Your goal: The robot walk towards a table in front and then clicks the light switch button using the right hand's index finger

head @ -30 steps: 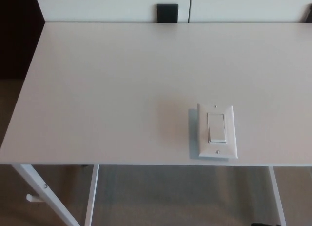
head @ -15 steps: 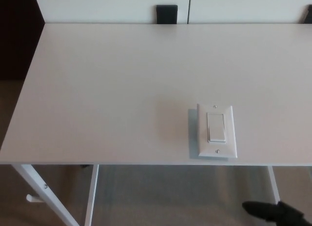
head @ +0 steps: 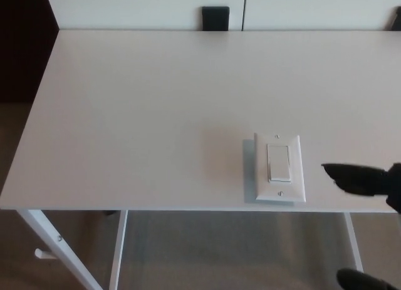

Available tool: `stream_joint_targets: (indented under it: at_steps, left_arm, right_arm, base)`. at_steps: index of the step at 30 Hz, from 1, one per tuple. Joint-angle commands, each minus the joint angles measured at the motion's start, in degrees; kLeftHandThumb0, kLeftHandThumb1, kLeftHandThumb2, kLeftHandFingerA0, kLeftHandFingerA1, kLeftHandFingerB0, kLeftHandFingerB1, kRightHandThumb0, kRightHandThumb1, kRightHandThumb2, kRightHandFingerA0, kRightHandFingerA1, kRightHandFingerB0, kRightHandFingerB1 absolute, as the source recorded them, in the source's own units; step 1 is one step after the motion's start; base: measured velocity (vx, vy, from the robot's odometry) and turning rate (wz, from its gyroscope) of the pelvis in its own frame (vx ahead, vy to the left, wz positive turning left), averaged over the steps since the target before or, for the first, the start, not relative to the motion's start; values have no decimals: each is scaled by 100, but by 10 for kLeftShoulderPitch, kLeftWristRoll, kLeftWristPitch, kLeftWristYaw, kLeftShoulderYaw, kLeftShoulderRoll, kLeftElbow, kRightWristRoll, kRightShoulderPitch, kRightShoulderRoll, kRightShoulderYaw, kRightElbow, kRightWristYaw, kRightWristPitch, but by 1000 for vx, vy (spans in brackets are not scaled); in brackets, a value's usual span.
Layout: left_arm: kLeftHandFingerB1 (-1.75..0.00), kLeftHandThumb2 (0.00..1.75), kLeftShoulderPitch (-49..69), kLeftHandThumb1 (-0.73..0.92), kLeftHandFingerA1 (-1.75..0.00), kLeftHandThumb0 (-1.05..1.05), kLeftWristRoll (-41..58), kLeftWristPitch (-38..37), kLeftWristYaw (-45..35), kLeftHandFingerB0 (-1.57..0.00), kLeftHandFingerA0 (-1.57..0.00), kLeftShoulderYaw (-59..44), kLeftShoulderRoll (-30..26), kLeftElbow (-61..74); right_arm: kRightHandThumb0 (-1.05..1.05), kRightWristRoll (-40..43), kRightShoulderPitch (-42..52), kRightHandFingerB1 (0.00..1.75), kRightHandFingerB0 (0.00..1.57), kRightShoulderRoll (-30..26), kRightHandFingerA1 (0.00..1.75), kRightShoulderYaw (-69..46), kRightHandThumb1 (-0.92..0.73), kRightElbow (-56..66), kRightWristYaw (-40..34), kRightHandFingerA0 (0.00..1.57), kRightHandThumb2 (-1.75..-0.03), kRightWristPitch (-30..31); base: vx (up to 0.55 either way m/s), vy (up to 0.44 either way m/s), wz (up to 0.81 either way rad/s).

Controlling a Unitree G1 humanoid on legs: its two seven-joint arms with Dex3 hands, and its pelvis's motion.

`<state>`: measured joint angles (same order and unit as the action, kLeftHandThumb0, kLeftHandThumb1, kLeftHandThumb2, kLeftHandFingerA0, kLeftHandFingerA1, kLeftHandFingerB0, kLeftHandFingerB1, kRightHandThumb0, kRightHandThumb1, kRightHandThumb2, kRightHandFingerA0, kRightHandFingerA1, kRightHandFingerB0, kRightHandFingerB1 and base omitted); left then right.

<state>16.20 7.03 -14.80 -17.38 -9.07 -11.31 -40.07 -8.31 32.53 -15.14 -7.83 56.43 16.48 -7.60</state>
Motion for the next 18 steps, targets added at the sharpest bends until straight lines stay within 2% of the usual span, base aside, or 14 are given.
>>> stream_joint_targets:
  at_steps: [1,8,18]
  left_arm:
    - [-39,57,6,57,-43,-31,10,34,-16,-40,-42,-9,-21,20]
    - [-39,57,4,59,-42,-30,7,44,-17,-40,-43,-7,-23,32]
    - [-39,57,3,58,-42,-30,4,52,-13,-40,-42,-6,-23,42]
  right_arm:
    - [-54,-195,-92,62,37,-14,72,12,-57,-14,-38,37,-57,-79]
    - [-55,-267,-182,58,46,-43,67,59,-55,-107,-38,47,-56,-69]
    - [-54,-351,-299,52,54,-84,58,97,-50,-225,-48,48,-55,-46]
  base:
    - [0,0,0]
    - [0,0,0]
    - [0,0,0]
